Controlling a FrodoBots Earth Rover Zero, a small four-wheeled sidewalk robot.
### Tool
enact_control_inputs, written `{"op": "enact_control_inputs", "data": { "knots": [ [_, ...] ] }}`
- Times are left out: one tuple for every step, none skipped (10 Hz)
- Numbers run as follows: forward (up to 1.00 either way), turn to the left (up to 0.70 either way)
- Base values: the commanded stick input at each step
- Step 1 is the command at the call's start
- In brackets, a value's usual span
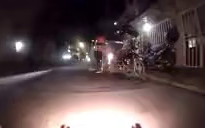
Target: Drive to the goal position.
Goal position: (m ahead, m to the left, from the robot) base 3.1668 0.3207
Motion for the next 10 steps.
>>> {"op": "enact_control_inputs", "data": {
  "knots": [
    [0.85, 0.28],
    [0.85, 0.34],
    [0.85, 0.34],
    [0.85, 0.34],
    [0.85, 0.34],
    [0.85, 0.34],
    [0.85, 0.34],
    [0.85, 0.34],
    [0.85, 0.34],
    [0.85, 0.29]
  ]
}}
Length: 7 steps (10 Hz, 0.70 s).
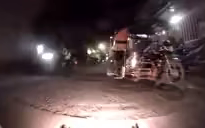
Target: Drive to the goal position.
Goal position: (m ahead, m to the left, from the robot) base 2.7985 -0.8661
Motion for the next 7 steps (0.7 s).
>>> {"op": "enact_control_inputs", "data": {
  "knots": [
    [0.85, 0.24],
    [0.85, 0.19],
    [0.85, 0.14],
    [0.85, 0.09],
    [0.85, 0.04],
    [0.85, 0.0],
    [0.85, 0.0]
  ]
}}
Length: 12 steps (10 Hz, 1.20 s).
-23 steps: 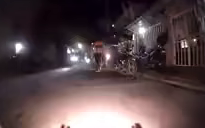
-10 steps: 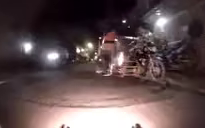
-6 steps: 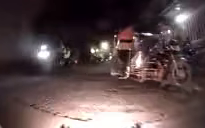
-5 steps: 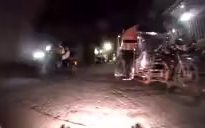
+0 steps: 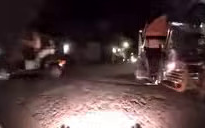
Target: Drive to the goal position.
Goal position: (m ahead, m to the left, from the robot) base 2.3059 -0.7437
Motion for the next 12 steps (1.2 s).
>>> {"op": "enact_control_inputs", "data": {
  "knots": [
    [0.85, 0.0],
    [0.85, 0.0],
    [0.85, -0.04],
    [0.85, -0.26],
    [0.85, -0.34],
    [0.85, -0.34],
    [0.85, -0.24],
    [0.85, -0.14],
    [0.85, -0.04],
    [0.85, 0.0],
    [0.85, 0.0],
    [0.85, 0.0]
  ]
}}
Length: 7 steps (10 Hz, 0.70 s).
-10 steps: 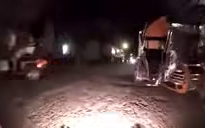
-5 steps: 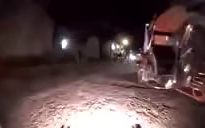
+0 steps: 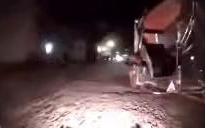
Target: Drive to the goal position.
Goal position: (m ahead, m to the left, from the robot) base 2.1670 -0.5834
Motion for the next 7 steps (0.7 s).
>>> {"op": "enact_control_inputs", "data": {
  "knots": [
    [0.85, 0.0],
    [0.85, 0.0],
    [0.85, 0.0],
    [0.85, 0.0],
    [0.85, 0.0],
    [0.85, 0.0],
    [0.85, 0.0]
  ]
}}
